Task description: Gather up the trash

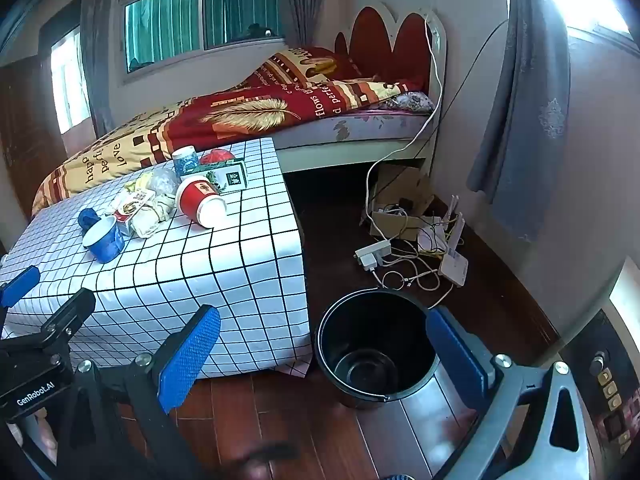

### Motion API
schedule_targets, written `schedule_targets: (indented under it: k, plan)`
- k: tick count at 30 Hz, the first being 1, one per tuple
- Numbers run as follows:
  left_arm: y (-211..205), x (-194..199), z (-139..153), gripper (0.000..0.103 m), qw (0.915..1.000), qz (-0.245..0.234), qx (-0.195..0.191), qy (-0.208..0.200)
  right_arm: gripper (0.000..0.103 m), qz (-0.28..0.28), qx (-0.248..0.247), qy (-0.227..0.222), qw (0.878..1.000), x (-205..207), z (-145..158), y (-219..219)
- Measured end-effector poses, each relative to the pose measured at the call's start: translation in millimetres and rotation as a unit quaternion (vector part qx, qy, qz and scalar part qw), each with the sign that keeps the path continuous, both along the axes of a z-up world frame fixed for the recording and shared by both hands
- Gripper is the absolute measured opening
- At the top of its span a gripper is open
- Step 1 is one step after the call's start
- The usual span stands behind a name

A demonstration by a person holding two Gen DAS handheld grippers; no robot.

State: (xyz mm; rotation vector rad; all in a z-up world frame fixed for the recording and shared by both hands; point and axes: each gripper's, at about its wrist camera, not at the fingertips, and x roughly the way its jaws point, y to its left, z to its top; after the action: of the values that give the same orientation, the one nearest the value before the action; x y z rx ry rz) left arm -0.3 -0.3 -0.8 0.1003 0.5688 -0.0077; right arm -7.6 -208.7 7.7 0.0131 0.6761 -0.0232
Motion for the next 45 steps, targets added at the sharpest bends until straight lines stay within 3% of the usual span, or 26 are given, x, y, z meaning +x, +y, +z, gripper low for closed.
schedule_targets:
  k: [45]
  plan:
    - [5.2, -1.3, -3.8, 0.103, 1.0, 0.0, -0.006, 0.005, 0.103, 0.0, 0.001, -0.003, 1.0, -2.8, 0.4, -1.9]
